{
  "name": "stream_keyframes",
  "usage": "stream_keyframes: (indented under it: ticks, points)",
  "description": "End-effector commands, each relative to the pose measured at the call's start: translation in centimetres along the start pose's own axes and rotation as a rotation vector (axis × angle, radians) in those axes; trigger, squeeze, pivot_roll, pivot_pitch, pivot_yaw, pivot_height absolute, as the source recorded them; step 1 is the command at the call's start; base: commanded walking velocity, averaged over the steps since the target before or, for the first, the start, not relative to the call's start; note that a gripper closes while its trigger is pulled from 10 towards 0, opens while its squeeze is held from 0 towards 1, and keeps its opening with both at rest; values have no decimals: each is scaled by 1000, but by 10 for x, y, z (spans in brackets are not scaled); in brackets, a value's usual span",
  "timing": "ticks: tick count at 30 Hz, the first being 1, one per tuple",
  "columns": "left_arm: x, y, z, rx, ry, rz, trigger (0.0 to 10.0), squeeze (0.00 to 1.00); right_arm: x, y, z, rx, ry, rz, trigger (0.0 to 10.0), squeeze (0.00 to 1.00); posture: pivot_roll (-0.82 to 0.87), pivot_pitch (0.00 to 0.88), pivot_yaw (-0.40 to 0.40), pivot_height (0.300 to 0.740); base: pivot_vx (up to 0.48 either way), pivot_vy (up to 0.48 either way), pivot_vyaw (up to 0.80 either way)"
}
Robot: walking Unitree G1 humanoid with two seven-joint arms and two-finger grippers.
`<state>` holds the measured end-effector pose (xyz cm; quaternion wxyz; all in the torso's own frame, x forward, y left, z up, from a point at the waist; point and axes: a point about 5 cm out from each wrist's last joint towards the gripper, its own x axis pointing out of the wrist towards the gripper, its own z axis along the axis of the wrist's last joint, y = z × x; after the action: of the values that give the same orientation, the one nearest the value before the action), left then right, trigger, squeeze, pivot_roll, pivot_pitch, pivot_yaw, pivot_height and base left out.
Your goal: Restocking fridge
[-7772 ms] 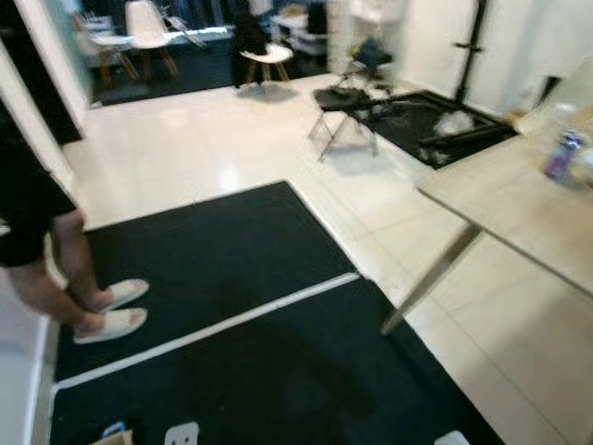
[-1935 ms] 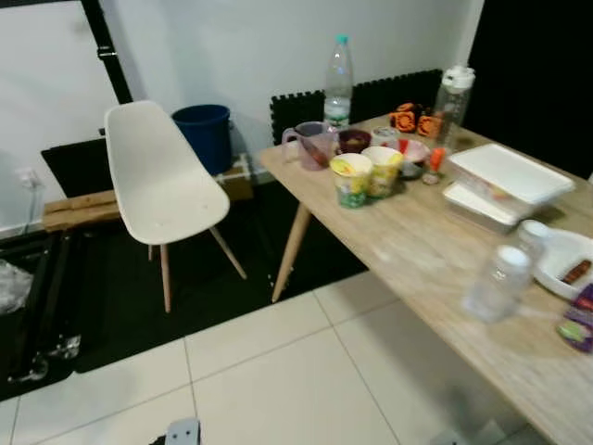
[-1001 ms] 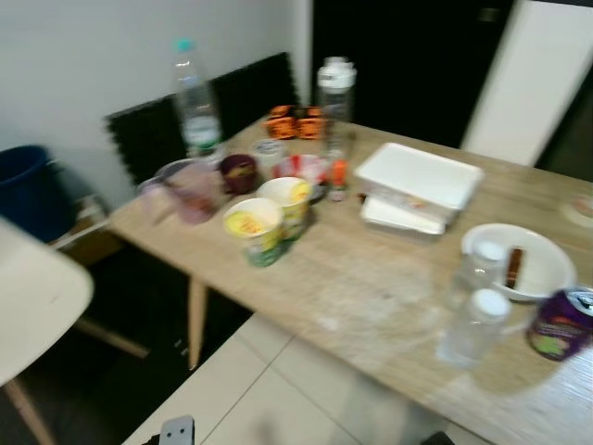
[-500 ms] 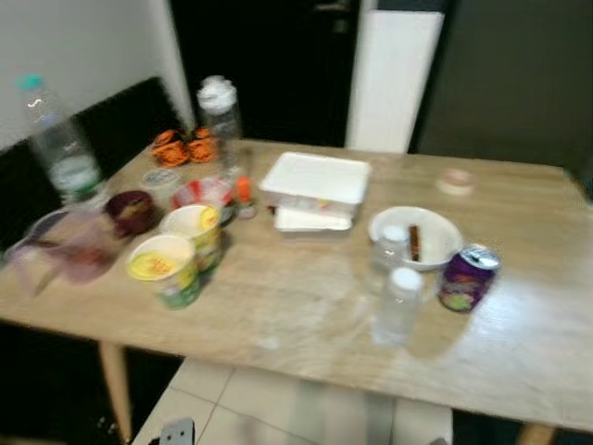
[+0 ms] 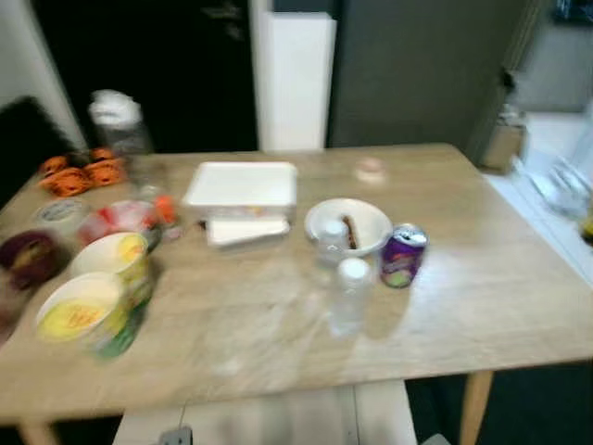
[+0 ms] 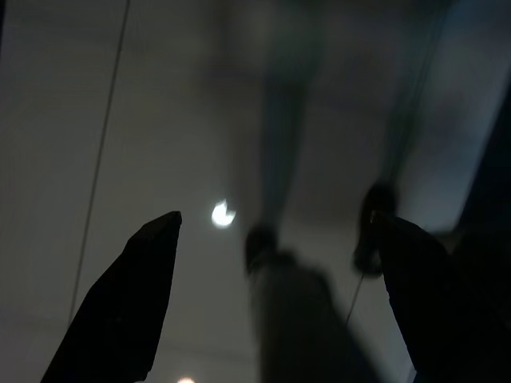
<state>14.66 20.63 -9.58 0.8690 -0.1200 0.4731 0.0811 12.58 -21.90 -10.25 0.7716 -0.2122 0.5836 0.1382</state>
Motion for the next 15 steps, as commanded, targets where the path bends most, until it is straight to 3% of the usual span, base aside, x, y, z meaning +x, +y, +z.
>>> stream_keyframes:
  ticks: [1,10,11,12,15]
  points:
    - [-2,2,-12,-9,36,10,10000,0,0,-4,7,10,-24,-14,10000,0,-46,0,28,740,0,0,0]
    - [-2,2,-11,-6,35,14,10000,0,-1,-7,8,46,-30,-36,10000,0,-46,0,28,740,0,0,0]
    - [-2,3,-11,-3,36,20,10000,0,-1,-11,6,109,-30,-64,10000,0,-46,0,28,740,0,0,0]
    - [-2,3,-11,-3,36,20,10000,0,-1,-11,6,109,-30,-64,10000,0,-46,0,28,740,0,0,0]
    - [-3,6,-11,-1,39,40,10000,0,-5,-29,-8,322,-4,-171,10000,0,-49,0,29,740,0,0,0]
